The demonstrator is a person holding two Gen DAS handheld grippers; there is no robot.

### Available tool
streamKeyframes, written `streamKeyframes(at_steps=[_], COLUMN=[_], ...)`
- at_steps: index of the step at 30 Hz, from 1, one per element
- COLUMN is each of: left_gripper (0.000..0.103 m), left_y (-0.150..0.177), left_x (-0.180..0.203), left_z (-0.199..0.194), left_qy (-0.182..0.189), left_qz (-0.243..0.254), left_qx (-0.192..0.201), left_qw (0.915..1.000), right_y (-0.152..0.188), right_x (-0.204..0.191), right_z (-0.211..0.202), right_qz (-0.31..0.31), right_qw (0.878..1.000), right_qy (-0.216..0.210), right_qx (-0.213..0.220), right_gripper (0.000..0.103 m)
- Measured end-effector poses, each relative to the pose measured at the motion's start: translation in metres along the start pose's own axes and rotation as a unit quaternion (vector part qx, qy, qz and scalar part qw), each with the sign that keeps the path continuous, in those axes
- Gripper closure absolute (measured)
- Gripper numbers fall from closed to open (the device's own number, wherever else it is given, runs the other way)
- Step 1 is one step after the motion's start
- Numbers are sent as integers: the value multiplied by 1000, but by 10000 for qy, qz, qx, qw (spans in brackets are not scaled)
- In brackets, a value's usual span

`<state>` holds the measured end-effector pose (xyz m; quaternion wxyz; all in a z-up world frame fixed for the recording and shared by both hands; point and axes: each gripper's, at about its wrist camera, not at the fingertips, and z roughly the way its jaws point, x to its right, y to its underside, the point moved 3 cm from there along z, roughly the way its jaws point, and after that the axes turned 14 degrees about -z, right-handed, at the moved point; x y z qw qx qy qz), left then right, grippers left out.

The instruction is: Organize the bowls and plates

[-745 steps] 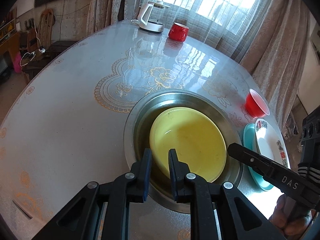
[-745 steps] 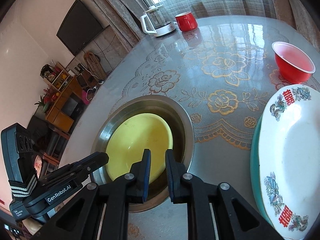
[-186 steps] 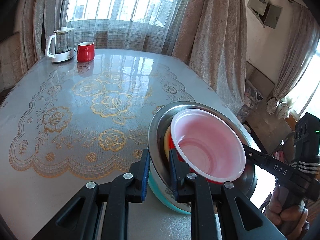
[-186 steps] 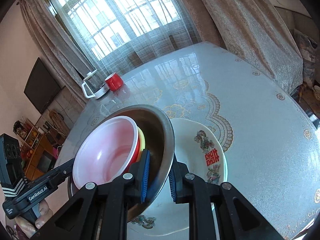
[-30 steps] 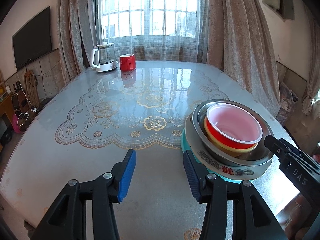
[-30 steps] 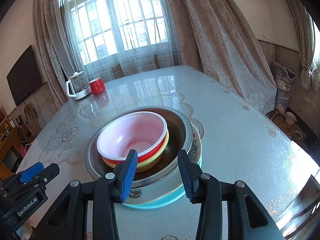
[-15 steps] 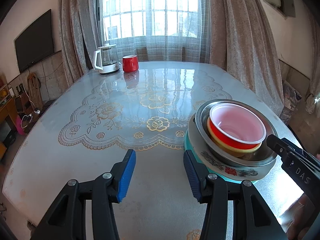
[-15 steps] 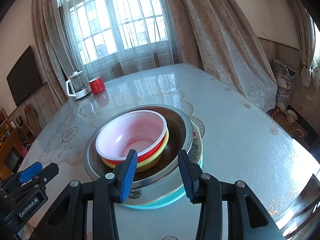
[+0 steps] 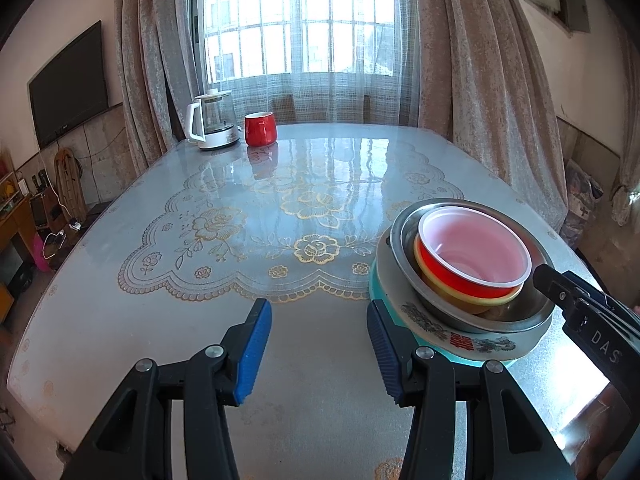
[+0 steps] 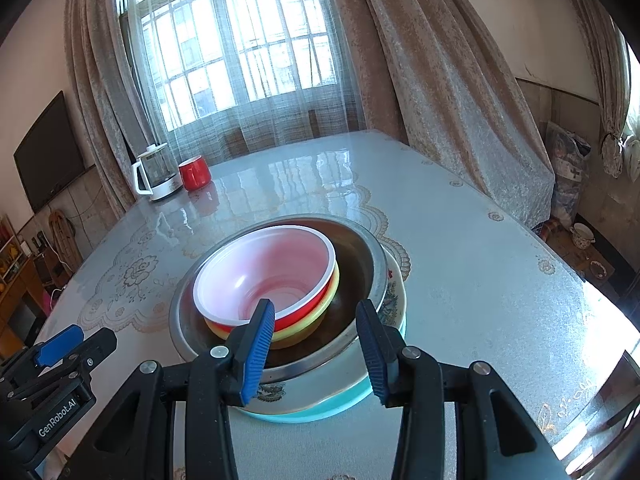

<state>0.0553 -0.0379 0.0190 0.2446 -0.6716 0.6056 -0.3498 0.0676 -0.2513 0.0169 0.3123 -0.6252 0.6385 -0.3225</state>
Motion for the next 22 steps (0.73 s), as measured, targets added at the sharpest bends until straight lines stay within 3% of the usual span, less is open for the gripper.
streamKeyframes(at_steps=[14,22], left_gripper=[50,50], left_y=[2,-1], left_x=[-1,-4], left_z=[-1,-2], left_qy=[34,85], left_qz=[-33,-62], left_qx=[-40,123], left_qw=[10000,9999], right_y=[2,1], right_x=[1,3], right_z=[-1,-4], right_qz=[6,42], right_qw=[10000,10000], right_qy=[-13,-18], right_qx=[-10,38], right_gripper=[60,60])
